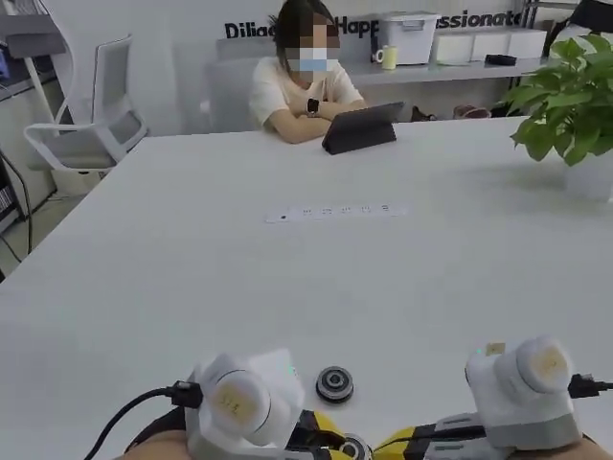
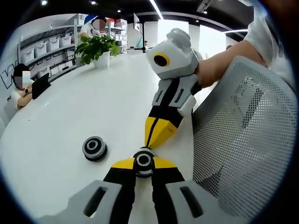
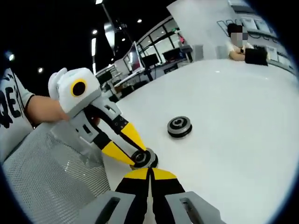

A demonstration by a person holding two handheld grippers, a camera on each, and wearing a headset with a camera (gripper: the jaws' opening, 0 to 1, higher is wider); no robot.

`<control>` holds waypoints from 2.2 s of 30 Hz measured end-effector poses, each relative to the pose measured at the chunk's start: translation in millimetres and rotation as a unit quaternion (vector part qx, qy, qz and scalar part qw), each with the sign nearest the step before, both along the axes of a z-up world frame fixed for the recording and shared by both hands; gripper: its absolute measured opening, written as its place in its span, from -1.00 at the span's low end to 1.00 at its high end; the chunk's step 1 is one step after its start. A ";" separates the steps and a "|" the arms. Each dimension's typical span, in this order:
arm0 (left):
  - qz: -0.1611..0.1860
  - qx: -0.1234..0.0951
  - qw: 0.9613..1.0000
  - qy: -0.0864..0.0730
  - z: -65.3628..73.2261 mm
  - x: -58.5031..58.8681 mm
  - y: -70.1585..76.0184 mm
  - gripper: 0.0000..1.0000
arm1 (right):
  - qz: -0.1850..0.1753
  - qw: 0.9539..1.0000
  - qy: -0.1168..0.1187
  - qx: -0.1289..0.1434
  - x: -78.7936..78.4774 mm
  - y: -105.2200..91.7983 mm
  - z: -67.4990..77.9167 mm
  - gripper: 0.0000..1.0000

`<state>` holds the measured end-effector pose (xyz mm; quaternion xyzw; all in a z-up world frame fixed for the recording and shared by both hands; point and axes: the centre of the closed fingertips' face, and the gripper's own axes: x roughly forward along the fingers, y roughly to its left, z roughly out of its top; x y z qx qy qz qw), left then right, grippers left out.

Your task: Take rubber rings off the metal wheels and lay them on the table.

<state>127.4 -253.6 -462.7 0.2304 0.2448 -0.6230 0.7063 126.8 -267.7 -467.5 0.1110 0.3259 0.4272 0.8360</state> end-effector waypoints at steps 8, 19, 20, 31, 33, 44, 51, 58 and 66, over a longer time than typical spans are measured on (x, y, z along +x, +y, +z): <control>0.004 0.001 1.000 0.000 0.0 0.5 -0.5 -0.86 | -0.012 1.000 0.014 0.015 0.6 -0.1 0.0 -1.00; 0.008 0.002 1.000 -0.002 -0.3 0.9 -1.0 -0.86 | -0.007 1.000 0.007 0.013 0.3 2.7 2.6 -1.00; 0.007 0.003 1.000 -0.002 -0.4 0.9 -1.0 -0.86 | -0.006 1.000 0.006 0.013 0.0 2.9 2.9 -1.00; 0.006 0.006 1.000 -0.003 -0.6 0.7 -1.1 -0.86 | 0.001 1.000 0.007 0.019 -2.2 7.3 5.9 -1.00; 0.006 0.006 1.000 -0.003 -0.6 0.5 -1.1 -0.86 | 0.004 1.000 0.006 0.020 -2.7 8.2 6.3 -1.00; -0.001 0.007 1.000 -0.002 -0.8 -1.6 -1.5 -0.85 | 0.022 0.999 0.008 0.023 -8.1 13.8 6.4 -1.00; -0.001 0.007 1.000 -0.002 -0.6 -1.9 -1.5 -0.85 | 0.021 0.999 0.009 0.026 -8.5 13.9 7.1 -1.00; 0.000 0.007 1.000 -0.002 -0.6 -2.0 -1.6 -0.85 | 0.014 0.999 0.016 0.040 -8.6 14.0 8.7 -1.00; 0.000 0.007 1.000 -0.001 -0.6 -2.0 -1.5 -0.85 | 0.016 0.999 0.017 0.047 -8.6 15.7 10.6 -1.00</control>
